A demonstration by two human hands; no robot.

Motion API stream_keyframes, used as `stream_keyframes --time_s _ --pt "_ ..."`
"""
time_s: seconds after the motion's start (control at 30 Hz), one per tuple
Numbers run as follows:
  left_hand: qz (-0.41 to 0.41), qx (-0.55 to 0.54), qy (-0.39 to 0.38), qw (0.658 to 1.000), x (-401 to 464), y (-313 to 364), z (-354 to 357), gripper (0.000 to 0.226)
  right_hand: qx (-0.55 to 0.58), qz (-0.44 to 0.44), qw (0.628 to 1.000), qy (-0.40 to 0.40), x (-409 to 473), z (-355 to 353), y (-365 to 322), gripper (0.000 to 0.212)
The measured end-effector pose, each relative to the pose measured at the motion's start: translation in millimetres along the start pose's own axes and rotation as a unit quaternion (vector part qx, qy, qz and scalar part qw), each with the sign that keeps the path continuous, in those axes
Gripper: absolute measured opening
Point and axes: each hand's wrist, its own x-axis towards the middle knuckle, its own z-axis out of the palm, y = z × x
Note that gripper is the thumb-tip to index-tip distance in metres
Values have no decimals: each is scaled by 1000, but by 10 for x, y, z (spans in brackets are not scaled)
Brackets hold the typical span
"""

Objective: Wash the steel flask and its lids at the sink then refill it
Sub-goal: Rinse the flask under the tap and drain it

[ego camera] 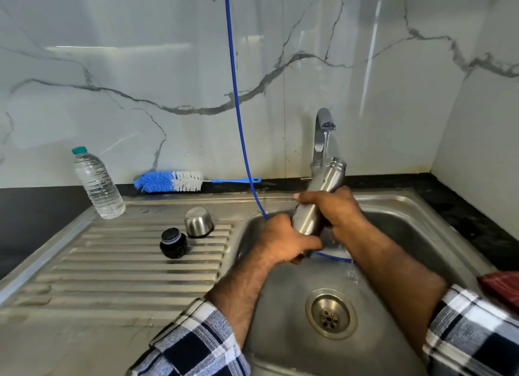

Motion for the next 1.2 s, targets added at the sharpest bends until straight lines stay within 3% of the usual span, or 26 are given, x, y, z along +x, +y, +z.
stream_keyframes --time_s 0.13,0.23,0.3,0.37,0.47,0.53,0.63,0.8,0.93,1.0,1.13,1.2 --pt "2 -14 -43 999 27 -45 -104 68 -51 -27 997 -53 76 -252 -116 76" --pt "10 -111 104 988 119 -106 -222 62 -241 -121 962 -48 110 -391 -163 91" --pt "31 -150 185 971 172 -126 -285 46 -368 -189 909 -60 109 -456 -180 100" --pt "66 -155 217 961 190 -115 -301 48 -472 -253 839 -99 74 -452 -183 99" --pt "115 -72 254 958 157 -39 -276 49 -598 -336 709 -162 -49 -289 -127 94" --pt "88 -47 248 964 146 -19 -290 45 -638 -389 641 -176 -114 -175 -80 88" --pt "-10 -129 206 970 149 -1 -297 53 -655 -448 595 -125 -133 -155 -107 82" --pt "-20 -203 272 941 177 96 -337 23 -642 -454 617 -48 -41 -233 -112 77" --pt "-16 -232 280 932 201 87 -409 21 -630 -461 624 -22 30 -380 -138 108" --pt "-29 -238 277 931 192 89 -395 20 -612 -475 632 -26 5 -446 -168 107" --pt "-98 -304 270 909 212 35 -462 19 -494 -470 727 80 19 -569 -248 76" --pt "-111 -326 270 899 202 31 -448 21 -360 -437 816 116 62 -497 -168 53"
